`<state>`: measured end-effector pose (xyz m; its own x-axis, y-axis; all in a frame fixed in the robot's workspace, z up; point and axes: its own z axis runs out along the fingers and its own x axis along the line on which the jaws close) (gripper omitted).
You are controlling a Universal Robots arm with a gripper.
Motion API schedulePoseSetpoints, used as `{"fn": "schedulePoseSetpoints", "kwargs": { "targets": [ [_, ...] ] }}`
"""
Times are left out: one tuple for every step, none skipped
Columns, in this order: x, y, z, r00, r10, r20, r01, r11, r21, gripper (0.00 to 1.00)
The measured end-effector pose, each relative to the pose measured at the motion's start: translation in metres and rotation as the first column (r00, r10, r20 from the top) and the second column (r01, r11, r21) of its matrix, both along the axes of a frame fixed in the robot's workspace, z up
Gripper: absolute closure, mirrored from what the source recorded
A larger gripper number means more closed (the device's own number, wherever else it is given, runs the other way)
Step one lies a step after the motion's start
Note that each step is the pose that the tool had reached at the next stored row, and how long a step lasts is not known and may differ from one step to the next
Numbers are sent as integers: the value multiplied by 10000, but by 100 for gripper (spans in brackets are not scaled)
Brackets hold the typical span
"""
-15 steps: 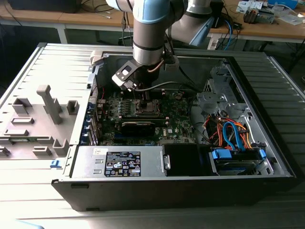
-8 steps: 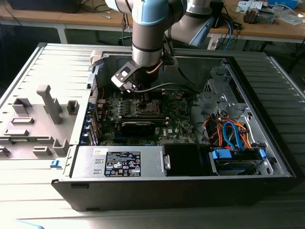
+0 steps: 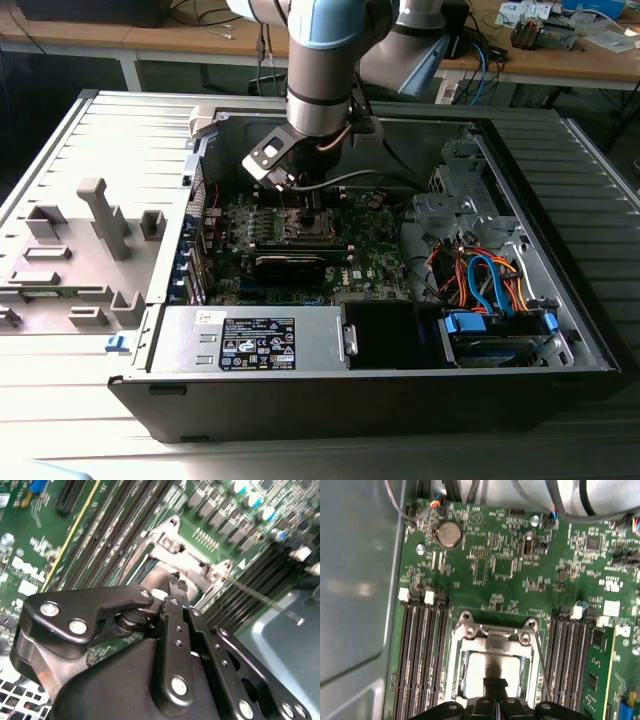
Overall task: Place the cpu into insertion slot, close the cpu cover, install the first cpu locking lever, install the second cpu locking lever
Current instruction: 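Close the cpu cover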
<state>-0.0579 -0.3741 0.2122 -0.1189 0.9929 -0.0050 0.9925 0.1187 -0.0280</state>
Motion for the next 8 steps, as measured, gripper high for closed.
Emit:
{"fn": "schedulePoseSetpoints", "kwargs": {
  "targets": [
    [42, 0, 2, 10000, -1, -13, 1, 10000, 0, 89],
    [86, -1, 8, 10000, 1, -26, -1, 10000, -1, 89],
    [102, 0, 17, 10000, 2, -29, -2, 10000, -1, 89],
    [111, 0, 27, 10000, 0, -30, 0, 10000, 0, 89],
    [115, 0, 55, 10000, -1, -31, 1, 10000, 1, 89],
    [119, 0, 98, 10000, 0, -31, 0, 10000, 0, 89],
    [124, 0, 142, 10000, 0, -31, 0, 10000, 1, 89],
    [126, 0, 174, 10000, -1, -31, 1, 10000, 1, 89]
  ]
}}
